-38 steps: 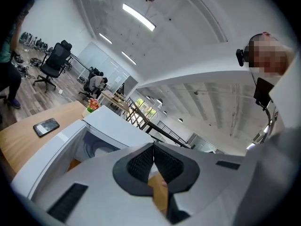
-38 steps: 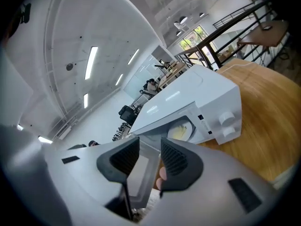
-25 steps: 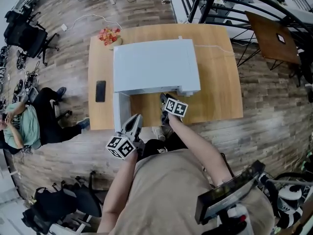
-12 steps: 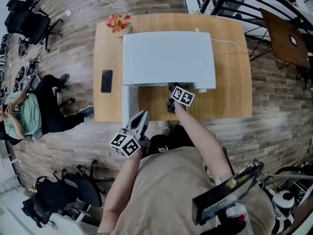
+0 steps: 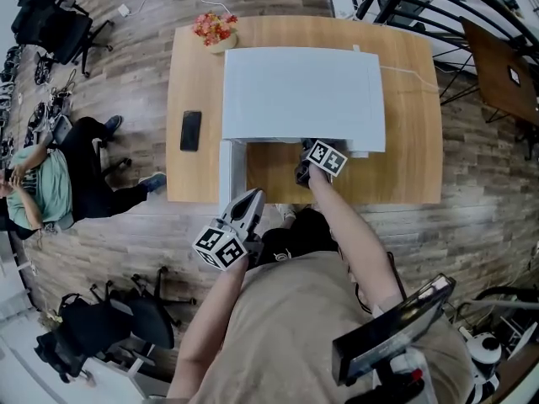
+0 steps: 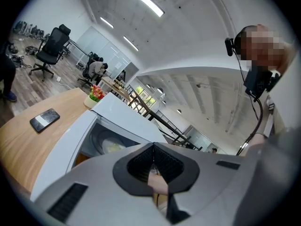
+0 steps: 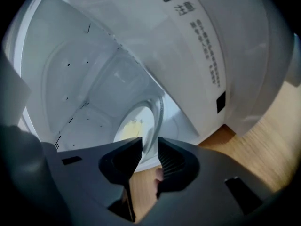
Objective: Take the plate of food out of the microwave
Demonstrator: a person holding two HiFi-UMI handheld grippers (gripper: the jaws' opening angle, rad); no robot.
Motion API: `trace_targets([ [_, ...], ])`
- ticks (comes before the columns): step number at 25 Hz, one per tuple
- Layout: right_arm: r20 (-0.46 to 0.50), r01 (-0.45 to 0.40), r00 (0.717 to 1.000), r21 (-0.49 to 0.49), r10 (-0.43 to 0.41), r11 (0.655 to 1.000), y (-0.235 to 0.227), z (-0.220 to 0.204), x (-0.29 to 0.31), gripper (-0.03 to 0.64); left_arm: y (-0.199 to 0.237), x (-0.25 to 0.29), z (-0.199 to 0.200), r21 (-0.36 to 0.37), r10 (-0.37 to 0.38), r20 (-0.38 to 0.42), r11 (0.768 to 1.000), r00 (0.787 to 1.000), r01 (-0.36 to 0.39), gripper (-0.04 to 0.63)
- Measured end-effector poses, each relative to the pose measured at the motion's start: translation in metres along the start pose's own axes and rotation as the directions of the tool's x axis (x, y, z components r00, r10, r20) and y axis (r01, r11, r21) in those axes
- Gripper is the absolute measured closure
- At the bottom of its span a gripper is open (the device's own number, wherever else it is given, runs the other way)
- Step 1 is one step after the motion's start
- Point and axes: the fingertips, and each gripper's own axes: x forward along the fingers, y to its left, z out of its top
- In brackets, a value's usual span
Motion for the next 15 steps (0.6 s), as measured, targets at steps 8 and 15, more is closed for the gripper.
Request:
trace_targets([
  [8,0.011,-0.163,0.986,0.287,0.167,0.944,0.001,-0.001,-0.010,0.593,0.002,-0.005,-0.004,0.007,-0.003,-0.018,1.000,1.000,0.003,0.591],
  [15,0.037,-0.268,0.961,0.361,0.274,0.893,0.021,0.000,-0.040,0.603,-0.003,-0.003,-0.002,0.018,-0.018,-0.003,1.000,1.000,0.018,0.591],
])
